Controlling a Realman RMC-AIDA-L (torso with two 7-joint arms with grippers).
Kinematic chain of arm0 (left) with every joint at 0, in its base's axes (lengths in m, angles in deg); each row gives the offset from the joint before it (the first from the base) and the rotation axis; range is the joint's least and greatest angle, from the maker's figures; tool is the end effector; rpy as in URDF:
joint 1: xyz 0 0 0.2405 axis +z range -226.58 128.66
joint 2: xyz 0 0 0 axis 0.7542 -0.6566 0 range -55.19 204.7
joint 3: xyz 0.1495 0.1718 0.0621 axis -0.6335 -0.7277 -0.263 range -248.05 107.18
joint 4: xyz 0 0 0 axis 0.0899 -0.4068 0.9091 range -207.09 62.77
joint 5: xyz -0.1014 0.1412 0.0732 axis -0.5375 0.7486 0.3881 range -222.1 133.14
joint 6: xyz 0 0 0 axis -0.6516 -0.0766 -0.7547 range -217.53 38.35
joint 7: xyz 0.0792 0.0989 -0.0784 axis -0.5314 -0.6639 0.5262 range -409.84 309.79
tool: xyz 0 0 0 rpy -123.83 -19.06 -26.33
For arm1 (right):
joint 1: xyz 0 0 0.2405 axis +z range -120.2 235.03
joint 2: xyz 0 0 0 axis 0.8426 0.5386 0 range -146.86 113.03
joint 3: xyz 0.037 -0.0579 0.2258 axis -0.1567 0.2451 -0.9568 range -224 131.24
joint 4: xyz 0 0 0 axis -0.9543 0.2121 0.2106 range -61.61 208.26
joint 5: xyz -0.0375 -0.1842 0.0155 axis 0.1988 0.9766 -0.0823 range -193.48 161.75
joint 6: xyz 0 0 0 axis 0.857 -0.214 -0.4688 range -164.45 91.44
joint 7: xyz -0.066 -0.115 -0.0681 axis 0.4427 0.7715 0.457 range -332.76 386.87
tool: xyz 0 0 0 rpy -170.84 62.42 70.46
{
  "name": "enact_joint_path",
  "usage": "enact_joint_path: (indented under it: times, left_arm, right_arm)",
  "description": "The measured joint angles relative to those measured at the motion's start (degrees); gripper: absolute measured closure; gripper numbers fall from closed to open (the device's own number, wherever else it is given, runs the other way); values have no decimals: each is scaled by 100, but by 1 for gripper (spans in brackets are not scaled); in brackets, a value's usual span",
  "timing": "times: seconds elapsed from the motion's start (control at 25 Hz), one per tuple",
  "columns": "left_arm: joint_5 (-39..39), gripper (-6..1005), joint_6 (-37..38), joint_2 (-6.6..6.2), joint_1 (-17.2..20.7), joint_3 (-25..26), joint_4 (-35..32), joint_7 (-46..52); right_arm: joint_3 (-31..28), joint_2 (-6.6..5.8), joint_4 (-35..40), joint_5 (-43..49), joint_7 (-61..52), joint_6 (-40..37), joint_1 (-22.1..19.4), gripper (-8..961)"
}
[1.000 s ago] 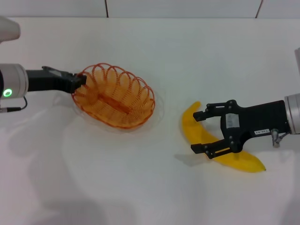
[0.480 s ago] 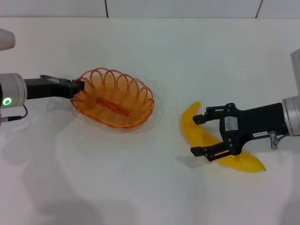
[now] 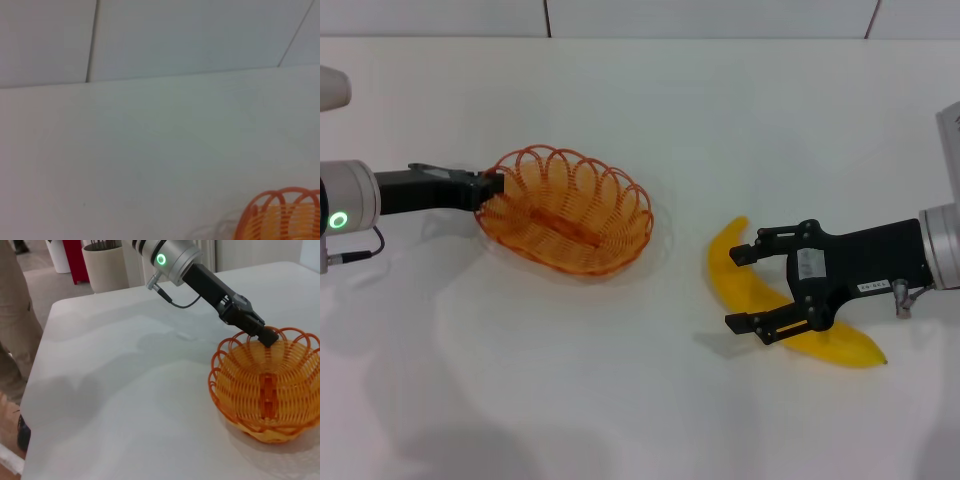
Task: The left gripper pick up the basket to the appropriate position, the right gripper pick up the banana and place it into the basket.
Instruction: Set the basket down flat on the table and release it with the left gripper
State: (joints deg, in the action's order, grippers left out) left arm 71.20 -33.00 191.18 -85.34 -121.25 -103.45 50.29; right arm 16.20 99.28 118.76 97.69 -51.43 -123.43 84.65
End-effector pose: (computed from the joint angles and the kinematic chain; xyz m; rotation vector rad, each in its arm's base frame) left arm -0.2618 0.3720 -0.0043 -2.3674 -1.0292 -0.3293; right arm 0.2337 0.2891 -0.0114 -2.9984 0.3279 0.3264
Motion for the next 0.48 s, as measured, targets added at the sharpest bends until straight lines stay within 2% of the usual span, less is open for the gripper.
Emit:
enact_joint_path:
  times: [0.36, 0.48]
  left_arm:
    - [-28, 885, 44, 1, -4, -18, -38, 11]
    - [-28, 781, 70, 2, -8, -31, -39, -3]
  right_arm:
    - [0, 0, 1, 16, -20, 0, 1, 76]
    - [0, 0, 1, 17, -21, 0, 1, 76]
